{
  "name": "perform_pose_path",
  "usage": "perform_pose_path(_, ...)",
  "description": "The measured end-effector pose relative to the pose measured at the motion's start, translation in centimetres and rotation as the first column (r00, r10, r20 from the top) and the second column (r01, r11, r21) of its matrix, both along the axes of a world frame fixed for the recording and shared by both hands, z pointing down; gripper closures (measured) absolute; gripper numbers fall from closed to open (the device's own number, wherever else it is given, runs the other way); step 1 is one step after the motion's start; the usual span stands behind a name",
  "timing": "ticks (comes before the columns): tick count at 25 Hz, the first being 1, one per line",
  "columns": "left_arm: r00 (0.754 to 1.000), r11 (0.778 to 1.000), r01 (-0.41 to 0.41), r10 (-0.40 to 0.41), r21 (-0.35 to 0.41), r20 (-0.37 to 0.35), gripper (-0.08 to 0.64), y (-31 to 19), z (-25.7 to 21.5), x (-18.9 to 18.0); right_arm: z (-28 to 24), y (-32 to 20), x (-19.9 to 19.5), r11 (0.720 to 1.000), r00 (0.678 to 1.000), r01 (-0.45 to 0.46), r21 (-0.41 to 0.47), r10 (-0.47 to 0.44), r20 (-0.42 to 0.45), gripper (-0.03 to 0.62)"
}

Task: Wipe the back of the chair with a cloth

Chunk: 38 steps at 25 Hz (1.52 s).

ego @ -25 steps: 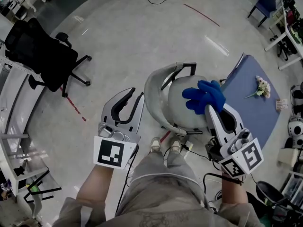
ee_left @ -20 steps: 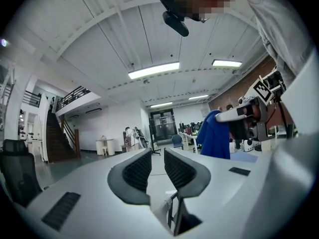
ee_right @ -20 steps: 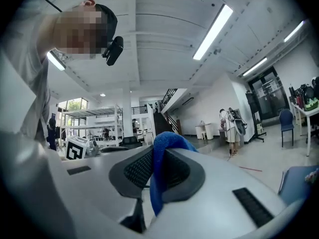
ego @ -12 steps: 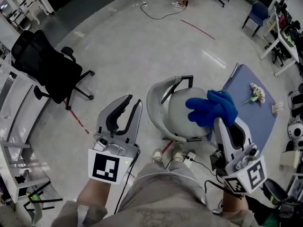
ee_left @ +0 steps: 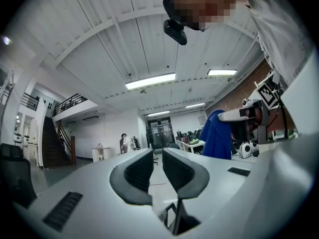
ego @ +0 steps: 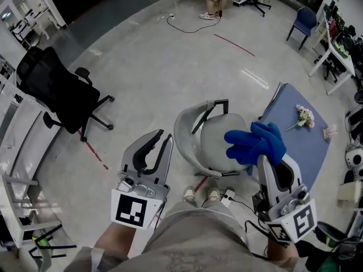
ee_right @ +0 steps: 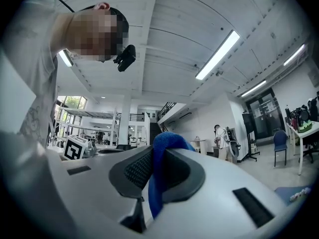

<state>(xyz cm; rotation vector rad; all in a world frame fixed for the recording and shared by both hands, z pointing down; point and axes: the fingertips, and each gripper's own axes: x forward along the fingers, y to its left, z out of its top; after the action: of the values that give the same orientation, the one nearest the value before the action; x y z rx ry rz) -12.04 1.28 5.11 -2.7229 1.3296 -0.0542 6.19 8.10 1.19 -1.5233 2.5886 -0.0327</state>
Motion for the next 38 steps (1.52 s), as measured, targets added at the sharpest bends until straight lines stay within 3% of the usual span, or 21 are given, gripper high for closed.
perform_pose_path(23, 0.998, 0.994, 0.007, 0.0, -0.106, 0.067, 0.514, 1.5, 6.0, 1.7, 6.6, 1.1, 1.6, 0.99, 0.997, -0.052, -0.135, 0.044, -0.062, 0.538)
perform_pose_path(38, 0.998, 0.992, 0.02, -0.012, -0.122, 0.068, 0.52, 2.0, 6.6, 1.2, 6.8, 1.3, 1.2, 0.99, 0.997, -0.041, -0.132, 0.032, -0.07, 0.538)
